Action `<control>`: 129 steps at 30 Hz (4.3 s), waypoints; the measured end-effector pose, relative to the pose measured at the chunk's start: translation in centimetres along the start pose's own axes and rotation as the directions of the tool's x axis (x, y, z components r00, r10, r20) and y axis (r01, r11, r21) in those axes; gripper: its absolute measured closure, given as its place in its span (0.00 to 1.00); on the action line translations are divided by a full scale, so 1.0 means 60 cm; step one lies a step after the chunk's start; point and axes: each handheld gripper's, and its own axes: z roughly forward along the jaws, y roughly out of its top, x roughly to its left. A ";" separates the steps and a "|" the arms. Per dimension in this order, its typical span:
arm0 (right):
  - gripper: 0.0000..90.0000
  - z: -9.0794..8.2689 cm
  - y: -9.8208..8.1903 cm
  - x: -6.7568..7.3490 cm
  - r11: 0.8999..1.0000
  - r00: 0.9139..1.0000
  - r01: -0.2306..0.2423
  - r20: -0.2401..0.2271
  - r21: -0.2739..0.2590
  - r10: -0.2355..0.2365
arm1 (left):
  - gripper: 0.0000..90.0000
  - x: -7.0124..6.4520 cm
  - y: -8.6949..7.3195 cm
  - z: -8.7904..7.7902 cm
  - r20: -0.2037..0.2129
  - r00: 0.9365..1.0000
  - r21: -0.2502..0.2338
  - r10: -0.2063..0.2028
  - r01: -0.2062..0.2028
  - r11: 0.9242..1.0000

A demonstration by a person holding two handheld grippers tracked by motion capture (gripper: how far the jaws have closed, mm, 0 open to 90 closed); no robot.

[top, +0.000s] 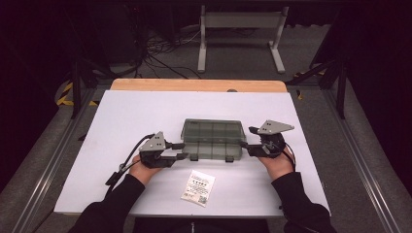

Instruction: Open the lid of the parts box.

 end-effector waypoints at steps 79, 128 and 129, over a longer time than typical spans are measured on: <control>0.64 0.109 0.095 -0.116 0.994 0.994 -0.109 -0.017 -0.015 0.109 | 0.57 -0.004 -0.002 0.020 0.069 0.998 0.066 0.004 -0.009 0.998; 0.36 0.180 0.079 -0.136 0.977 0.983 -0.183 0.022 0.113 0.181 | 0.57 -0.004 -0.001 0.017 0.064 0.998 0.074 0.018 -0.023 0.997; 0.36 0.181 0.078 -0.137 0.976 0.983 -0.185 0.020 0.114 0.184 | 0.57 -0.004 -0.001 0.017 0.065 0.998 0.073 0.018 -0.022 0.997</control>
